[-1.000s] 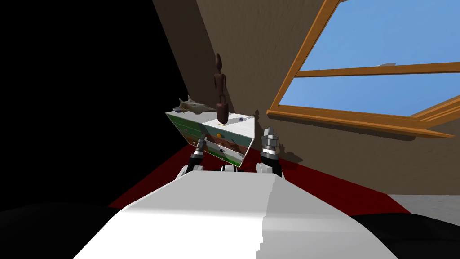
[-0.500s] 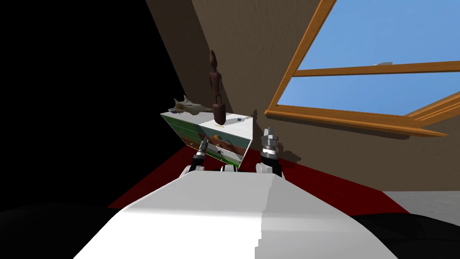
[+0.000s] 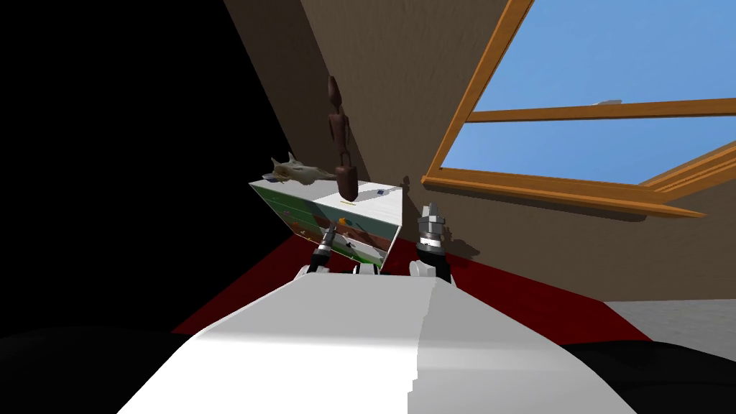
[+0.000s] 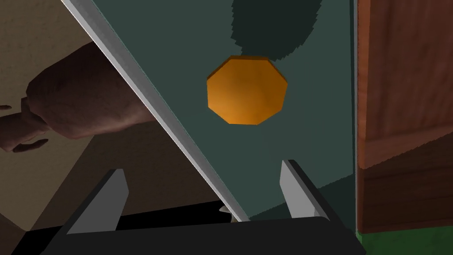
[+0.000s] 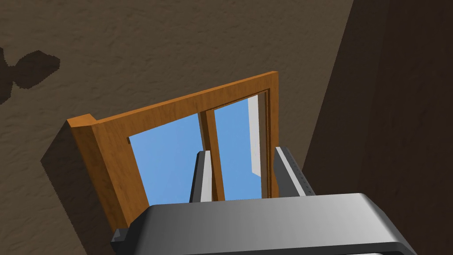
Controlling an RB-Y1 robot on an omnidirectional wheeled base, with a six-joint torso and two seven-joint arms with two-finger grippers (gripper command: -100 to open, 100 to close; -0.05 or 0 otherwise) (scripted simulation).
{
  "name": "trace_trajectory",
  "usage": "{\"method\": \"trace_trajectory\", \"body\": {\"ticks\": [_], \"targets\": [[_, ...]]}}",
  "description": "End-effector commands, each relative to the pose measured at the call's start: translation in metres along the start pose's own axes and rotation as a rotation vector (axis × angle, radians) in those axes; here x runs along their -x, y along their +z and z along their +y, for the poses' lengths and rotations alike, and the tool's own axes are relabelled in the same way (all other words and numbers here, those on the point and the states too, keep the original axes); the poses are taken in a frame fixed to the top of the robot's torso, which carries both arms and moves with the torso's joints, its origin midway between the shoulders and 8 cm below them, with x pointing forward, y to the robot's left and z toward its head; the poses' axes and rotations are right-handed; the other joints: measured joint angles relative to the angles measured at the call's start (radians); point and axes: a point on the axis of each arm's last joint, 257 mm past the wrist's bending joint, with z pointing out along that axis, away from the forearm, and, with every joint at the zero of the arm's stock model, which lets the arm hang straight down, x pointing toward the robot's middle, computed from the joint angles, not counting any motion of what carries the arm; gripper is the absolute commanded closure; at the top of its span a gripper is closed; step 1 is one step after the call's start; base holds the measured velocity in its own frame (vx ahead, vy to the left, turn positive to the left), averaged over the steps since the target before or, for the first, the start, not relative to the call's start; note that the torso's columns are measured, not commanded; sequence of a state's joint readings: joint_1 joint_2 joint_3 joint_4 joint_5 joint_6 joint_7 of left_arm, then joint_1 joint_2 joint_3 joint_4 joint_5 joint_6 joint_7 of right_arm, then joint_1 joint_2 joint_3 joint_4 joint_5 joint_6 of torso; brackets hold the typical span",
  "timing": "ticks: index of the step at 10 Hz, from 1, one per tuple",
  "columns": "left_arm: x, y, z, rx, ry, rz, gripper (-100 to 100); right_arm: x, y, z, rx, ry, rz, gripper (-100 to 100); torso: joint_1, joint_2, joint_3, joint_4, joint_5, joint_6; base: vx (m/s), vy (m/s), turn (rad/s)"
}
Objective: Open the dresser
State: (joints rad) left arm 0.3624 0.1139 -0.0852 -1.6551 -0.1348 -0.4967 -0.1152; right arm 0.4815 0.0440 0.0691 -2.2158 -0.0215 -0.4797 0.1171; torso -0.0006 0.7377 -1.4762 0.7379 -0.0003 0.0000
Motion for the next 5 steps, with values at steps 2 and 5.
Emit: {"method": "trace_trajectory", "body": {"ticks": [2,5], "targets": [[-0.015,-0.004,0.028,0.055,0.004,0.028,-100,0.000,0.000,0.000,0.000,0.000,0.000,0,0.001,0.001,0.000,0.000,0.000,0.000,0.042,-0.025,-0.040],[-0.029,-0.007,0.045,0.094,-0.002,0.044,-100,0.000,0.000,0.000,0.000,0.000,0.000,0,0.000,0.000,0.000,0.000,0.000,0.000,0.047,-0.029,-0.034]]}}
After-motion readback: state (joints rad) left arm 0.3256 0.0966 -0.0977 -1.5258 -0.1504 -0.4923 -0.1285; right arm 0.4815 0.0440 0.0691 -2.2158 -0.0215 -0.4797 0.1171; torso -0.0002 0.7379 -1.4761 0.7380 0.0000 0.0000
